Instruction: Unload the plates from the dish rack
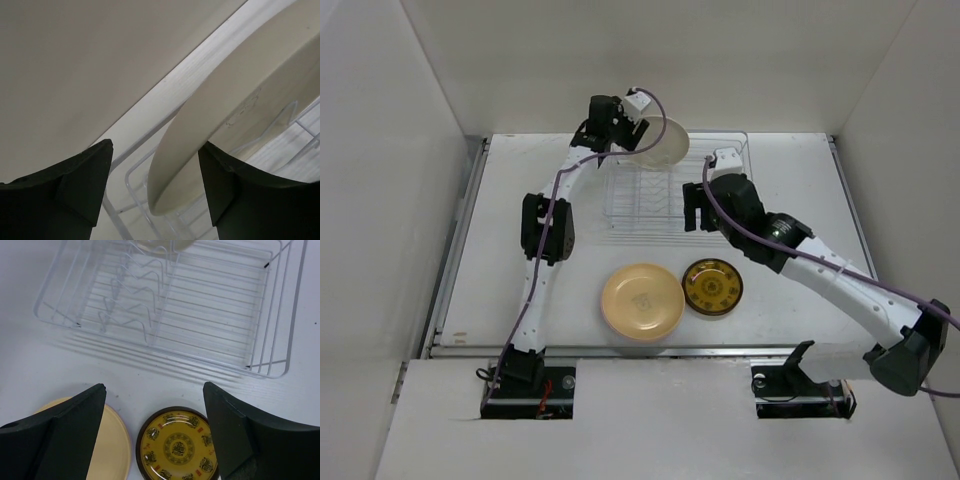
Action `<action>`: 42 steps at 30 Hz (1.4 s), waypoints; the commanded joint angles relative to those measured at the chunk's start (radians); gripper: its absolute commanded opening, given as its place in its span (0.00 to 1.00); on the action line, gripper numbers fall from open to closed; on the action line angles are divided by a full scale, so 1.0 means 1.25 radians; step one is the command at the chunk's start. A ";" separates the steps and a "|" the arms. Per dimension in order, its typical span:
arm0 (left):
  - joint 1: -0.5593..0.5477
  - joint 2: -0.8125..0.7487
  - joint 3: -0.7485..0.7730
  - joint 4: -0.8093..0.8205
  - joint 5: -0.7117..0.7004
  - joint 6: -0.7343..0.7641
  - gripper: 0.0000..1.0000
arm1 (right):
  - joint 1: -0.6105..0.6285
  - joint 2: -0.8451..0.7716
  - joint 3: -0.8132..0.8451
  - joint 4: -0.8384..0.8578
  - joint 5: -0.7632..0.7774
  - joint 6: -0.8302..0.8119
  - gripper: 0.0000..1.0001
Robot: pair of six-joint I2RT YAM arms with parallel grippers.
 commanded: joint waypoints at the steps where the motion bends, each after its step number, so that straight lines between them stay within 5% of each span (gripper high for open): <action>1: 0.016 -0.016 0.028 0.129 0.033 -0.015 0.64 | -0.009 0.017 0.032 -0.021 -0.005 0.008 0.85; 2: 0.026 -0.024 0.018 0.129 0.050 -0.029 0.43 | -0.016 0.031 0.043 -0.032 -0.012 0.008 0.85; 3: 0.026 -0.037 -0.027 0.164 0.068 -0.045 0.33 | -0.017 0.031 0.043 -0.043 -0.012 0.008 0.85; 8: 0.036 -0.145 -0.210 0.297 0.107 -0.031 0.01 | -0.017 0.059 0.059 -0.044 -0.052 0.016 0.85; 20: 0.043 -0.231 -0.161 0.315 0.151 -0.109 0.00 | -0.017 0.068 0.067 -0.069 -0.088 0.032 0.85; 28: 0.067 -0.297 -0.127 0.285 0.161 -0.304 0.00 | -0.025 0.052 0.067 -0.087 -0.031 0.111 0.85; 30: 0.075 -0.321 -0.087 0.197 0.153 -0.363 0.00 | -0.025 0.052 0.067 -0.115 0.015 0.136 0.85; 34: 0.128 -0.376 0.025 -0.295 0.278 -0.392 0.00 | -0.042 0.023 0.096 -0.199 0.109 0.238 0.85; 37: 0.121 -0.452 0.004 -0.607 0.372 -0.246 0.00 | -0.051 -0.027 0.096 -0.252 0.144 0.313 0.85; 38: 0.112 -0.467 -0.038 -0.808 0.381 -0.119 0.00 | -0.051 -0.042 0.086 -0.252 0.154 0.337 0.85; 42: 0.048 -0.489 -0.214 -1.144 0.380 0.096 0.00 | -0.051 -0.105 0.054 -0.272 0.154 0.371 0.85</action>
